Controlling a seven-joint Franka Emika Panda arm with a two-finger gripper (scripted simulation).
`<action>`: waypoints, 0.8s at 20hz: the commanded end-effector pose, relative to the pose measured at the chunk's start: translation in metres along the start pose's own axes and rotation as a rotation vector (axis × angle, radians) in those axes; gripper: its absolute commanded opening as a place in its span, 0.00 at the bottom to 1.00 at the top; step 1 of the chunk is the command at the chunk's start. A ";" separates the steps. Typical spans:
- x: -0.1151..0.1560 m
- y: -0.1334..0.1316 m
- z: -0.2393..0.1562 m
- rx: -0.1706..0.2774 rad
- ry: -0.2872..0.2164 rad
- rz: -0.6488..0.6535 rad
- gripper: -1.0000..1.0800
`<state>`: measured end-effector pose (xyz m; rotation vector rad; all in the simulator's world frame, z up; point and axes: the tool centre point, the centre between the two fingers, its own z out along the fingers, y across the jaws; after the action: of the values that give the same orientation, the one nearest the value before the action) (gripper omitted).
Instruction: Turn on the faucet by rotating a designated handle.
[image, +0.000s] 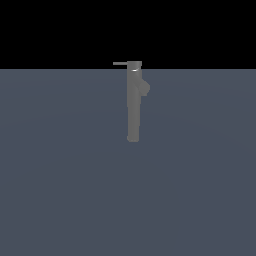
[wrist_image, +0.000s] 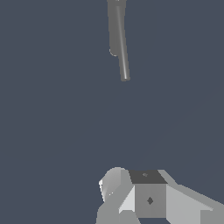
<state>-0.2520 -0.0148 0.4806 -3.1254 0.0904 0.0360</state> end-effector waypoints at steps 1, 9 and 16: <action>0.000 0.000 0.000 0.000 0.000 0.000 0.00; 0.006 0.002 0.004 0.019 -0.014 0.033 0.00; 0.009 0.002 0.004 0.020 -0.015 0.035 0.00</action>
<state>-0.2447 -0.0169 0.4759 -3.1023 0.1445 0.0585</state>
